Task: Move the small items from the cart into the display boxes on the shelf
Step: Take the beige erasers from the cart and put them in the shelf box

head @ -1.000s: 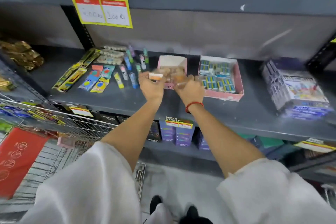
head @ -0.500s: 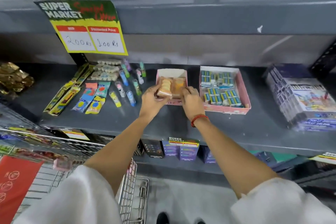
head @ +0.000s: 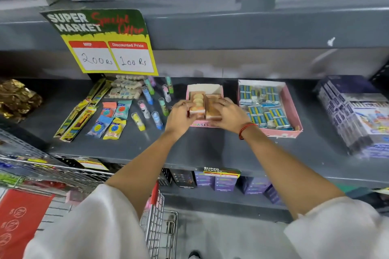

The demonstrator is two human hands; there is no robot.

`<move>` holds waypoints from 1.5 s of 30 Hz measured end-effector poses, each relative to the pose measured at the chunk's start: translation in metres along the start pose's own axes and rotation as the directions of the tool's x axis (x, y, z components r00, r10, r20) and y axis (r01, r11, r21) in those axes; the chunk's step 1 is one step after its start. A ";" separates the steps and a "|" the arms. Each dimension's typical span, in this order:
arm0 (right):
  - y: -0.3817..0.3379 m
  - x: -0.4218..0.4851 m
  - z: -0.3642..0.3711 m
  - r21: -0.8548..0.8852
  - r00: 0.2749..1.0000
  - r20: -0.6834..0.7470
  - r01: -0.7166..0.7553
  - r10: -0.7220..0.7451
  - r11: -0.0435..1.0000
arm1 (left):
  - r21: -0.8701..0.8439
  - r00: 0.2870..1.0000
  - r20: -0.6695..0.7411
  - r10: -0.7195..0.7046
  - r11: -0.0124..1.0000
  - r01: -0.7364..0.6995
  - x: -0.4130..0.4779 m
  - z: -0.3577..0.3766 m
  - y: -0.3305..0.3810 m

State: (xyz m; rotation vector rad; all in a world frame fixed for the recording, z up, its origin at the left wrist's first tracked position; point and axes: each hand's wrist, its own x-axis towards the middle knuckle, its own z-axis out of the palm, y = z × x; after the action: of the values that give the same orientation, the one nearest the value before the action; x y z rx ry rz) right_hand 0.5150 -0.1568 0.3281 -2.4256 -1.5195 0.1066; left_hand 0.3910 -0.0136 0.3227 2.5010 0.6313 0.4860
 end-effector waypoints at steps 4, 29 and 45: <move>0.003 0.003 -0.005 -0.036 0.998 0.037 0.042 -0.041 0.998 | 0.009 1.000 0.014 0.008 1.000 -0.008 0.000 0.002 -0.003; 0.001 0.027 -0.006 -0.227 0.996 0.061 0.076 -0.063 0.971 | 0.540 0.974 0.211 0.087 0.820 -0.190 0.017 -0.007 0.006; -0.017 0.038 -0.022 -0.312 0.991 0.118 0.095 -0.061 0.945 | 0.441 0.995 0.079 0.068 0.893 -0.096 -0.084 -0.056 -0.027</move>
State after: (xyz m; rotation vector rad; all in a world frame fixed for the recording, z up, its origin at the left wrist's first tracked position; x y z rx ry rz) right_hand 0.5211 -0.1203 0.3574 -2.6356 -1.8003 -0.0278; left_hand 0.2878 -0.0153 0.3354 2.9732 0.6752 0.3172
